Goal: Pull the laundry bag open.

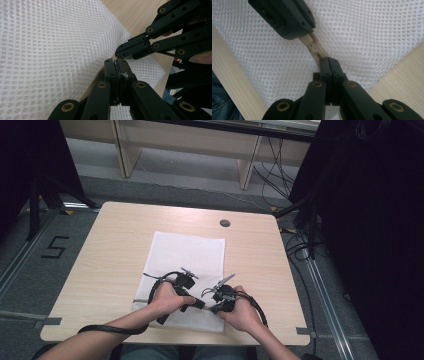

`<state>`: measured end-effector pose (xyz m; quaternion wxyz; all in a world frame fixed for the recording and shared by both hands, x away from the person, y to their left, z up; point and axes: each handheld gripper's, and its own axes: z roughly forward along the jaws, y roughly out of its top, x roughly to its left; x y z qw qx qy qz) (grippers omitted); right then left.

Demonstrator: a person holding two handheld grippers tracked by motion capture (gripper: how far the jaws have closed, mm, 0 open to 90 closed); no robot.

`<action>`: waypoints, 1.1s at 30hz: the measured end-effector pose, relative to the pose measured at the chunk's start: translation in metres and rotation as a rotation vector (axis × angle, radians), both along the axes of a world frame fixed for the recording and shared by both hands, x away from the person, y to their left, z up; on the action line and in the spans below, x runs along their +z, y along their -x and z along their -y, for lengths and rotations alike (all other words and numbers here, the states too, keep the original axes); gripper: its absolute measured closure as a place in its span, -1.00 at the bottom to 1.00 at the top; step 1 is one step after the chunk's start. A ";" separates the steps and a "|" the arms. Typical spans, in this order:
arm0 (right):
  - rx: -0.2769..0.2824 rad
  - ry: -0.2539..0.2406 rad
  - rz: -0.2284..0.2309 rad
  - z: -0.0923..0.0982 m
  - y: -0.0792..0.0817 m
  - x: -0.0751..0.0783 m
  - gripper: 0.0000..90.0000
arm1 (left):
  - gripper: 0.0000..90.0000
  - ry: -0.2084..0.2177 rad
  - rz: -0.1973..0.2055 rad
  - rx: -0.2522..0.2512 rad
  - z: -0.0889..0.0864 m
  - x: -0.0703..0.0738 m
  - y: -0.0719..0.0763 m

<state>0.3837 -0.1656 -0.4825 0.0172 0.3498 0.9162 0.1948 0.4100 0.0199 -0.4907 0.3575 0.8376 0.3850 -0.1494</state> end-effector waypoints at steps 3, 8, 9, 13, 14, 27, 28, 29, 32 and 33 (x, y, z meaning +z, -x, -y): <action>0.011 0.003 0.016 0.000 0.000 -0.001 1.00 | 0.95 0.003 0.000 0.004 0.000 0.001 0.000; 0.019 0.019 0.034 -0.002 0.002 0.000 1.00 | 0.95 -0.002 0.018 0.001 0.003 0.002 0.001; 0.012 0.025 0.030 -0.003 0.002 0.000 1.00 | 0.95 -0.008 0.025 -0.013 0.002 0.003 0.002; 0.013 0.024 0.029 -0.003 0.003 0.000 1.00 | 0.96 -0.001 0.015 -0.005 -0.001 -0.001 0.002; 0.022 0.029 0.035 -0.003 0.002 0.000 1.00 | 0.96 -0.013 0.024 -0.008 -0.001 0.000 0.002; 0.002 0.059 0.063 0.002 0.000 0.001 1.00 | 0.95 0.006 0.024 0.053 -0.050 0.020 -0.008; -0.007 0.059 0.062 0.001 0.001 0.001 1.00 | 0.95 0.014 0.010 0.056 -0.052 0.019 -0.008; 0.004 0.067 0.072 0.001 0.001 0.001 1.00 | 0.95 0.023 -0.001 0.058 -0.056 0.016 -0.009; 0.008 0.090 0.077 0.003 0.001 0.002 1.00 | 0.95 -0.018 0.026 0.143 -0.084 0.015 -0.018; 0.003 0.108 0.086 0.007 0.000 0.002 1.00 | 0.95 -0.012 0.015 0.158 -0.094 0.016 -0.020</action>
